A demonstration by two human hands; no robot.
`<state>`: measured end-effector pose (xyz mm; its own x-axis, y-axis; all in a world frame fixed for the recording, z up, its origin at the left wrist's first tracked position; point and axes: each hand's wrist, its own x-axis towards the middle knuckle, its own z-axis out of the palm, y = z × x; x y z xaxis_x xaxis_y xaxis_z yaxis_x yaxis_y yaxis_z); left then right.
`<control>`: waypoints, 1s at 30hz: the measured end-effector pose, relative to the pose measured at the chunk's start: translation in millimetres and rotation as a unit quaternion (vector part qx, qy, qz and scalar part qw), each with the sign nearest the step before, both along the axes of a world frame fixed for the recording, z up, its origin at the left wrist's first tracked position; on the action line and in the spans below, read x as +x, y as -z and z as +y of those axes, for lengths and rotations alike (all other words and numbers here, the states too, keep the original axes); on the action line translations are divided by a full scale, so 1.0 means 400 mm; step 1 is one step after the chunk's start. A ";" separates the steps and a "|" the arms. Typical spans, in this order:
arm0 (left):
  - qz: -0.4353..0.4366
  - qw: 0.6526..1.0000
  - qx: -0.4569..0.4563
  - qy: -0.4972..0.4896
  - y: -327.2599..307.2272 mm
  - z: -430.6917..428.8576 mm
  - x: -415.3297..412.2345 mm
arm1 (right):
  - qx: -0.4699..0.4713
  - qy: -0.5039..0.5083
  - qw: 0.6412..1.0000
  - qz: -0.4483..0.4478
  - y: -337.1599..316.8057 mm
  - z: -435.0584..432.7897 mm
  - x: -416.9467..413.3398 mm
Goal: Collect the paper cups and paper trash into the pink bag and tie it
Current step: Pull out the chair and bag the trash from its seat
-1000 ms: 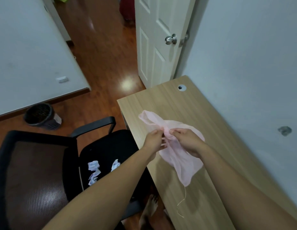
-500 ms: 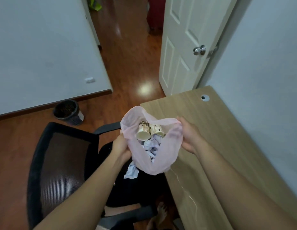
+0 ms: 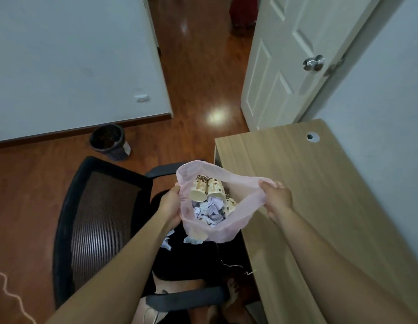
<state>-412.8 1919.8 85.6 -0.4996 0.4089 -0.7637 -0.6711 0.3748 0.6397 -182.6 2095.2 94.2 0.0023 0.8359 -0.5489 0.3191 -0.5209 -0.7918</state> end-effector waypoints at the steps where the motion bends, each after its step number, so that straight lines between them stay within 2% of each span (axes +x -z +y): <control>1: 0.013 1.000 -0.006 0.018 0.010 0.001 0.004 | 0.009 -0.017 1.000 -0.024 0.024 0.008 0.004; 6: 0.061 0.982 -0.072 0.162 0.159 0.009 0.013 | 0.038 -0.136 0.980 -0.142 0.149 0.029 0.016; 12: 0.043 0.980 -0.095 0.170 0.273 0.006 0.056 | 0.056 -0.174 0.958 -0.221 0.269 0.044 0.052; 18: 0.057 0.973 -0.095 0.203 0.284 0.033 0.102 | 0.049 -0.182 0.935 -0.302 0.335 0.070 0.066; 20: 0.052 0.972 -0.079 0.213 0.293 0.047 0.113 | 0.091 -0.205 0.904 -0.364 0.340 0.056 0.046; 21: 0.050 0.973 -0.072 0.214 0.292 0.055 0.119 | 0.142 -0.231 0.884 -0.380 0.342 0.047 0.035; 24: 0.038 0.972 -0.067 0.222 0.304 0.079 0.139 | 0.278 -0.362 0.821 -0.343 0.360 0.014 -0.001; 27: 0.011 0.976 -0.040 0.213 0.317 0.101 0.164 | 0.321 -0.468 0.770 -0.293 0.399 -0.027 -0.044; 30: -0.013 0.978 -0.023 0.207 0.345 0.112 0.170 | 0.328 -0.542 0.712 -0.303 0.453 -0.076 -0.061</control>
